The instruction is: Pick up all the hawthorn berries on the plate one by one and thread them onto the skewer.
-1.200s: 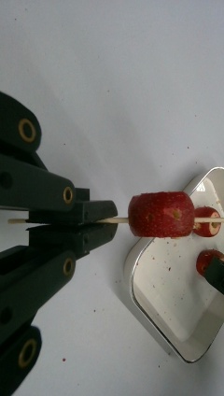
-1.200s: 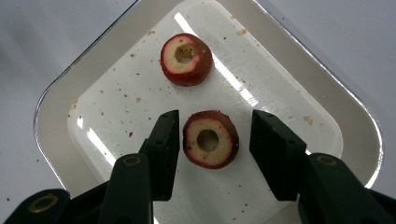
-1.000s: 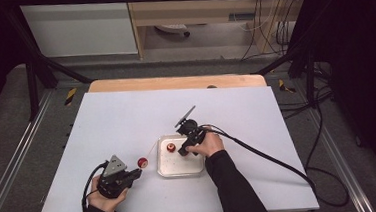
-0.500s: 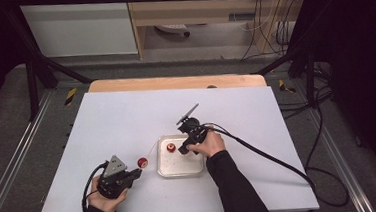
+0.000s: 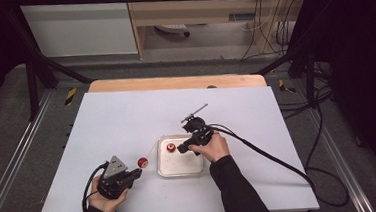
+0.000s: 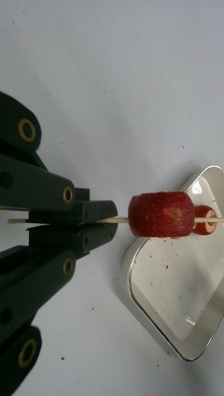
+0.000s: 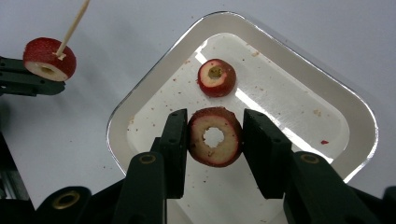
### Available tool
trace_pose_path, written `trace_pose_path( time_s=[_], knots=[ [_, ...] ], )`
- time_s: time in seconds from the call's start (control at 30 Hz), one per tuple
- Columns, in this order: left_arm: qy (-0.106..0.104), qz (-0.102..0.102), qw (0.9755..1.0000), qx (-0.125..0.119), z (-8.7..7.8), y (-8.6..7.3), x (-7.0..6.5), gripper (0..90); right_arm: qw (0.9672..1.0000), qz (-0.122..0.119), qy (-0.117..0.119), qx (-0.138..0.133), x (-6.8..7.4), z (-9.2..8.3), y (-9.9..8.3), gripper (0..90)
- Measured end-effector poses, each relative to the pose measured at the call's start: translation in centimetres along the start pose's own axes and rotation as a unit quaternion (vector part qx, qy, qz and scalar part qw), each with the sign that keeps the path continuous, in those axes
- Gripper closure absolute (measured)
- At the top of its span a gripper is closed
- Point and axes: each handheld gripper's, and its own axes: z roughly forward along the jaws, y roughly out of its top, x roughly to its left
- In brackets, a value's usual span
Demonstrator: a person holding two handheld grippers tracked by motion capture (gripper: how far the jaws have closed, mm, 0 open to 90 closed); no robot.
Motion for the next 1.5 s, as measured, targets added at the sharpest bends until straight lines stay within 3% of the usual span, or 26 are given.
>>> trace_pose_path(
  time_s=[0.3, 0.53, 0.7, 0.97, 1.2, 1.43, 1.5],
  knots=[
    [-0.002, 0.002, 1.0, 0.0, 0.0, 0.0, -0.2, 88.2, 0.9977, 0.012, 0.028, -0.06, 0.0, -0.9, -1.5, 62.2],
    [-0.004, 0.001, 1.0, -0.004, 0.0, 0.1, -0.4, 88.2, 0.9913, 0.031, 0.042, -0.121, 0.1, -1.3, -2.5, 62.2],
    [-0.005, 0.002, 1.0, -0.005, 0.0, 0.1, -0.5, 88.2, 0.9831, 0.048, 0.058, -0.166, 0.0, -1.4, -3.2, 62.2],
    [-0.005, -0.002, 0.9999, -0.009, 0.0, 0.1, -0.7, 88.2, 0.9706, 0.07, 0.075, -0.217, 0.0, -1.5, -4.0, 62.3],
    [-0.007, -0.012, 0.9998, -0.017, 0.0, 0.2, -1.1, 88.2, 0.9542, 0.094, 0.085, -0.271, 0.1, -1.7, -4.3, 62.2],
    [-0.01, -0.022, 0.9994, -0.026, 0.0, 0.4, -1.6, 88.2, 0.942, 0.111, 0.097, -0.301, 0.4, -1.5, -4.3, 62.3],
    [-0.011, -0.025, 0.9991, -0.033, 0.0, 0.5, -1.8, 88.3, 0.9368, 0.115, 0.099, -0.315, 0.5, -1.5, -4.2, 62.3]
  ],
)
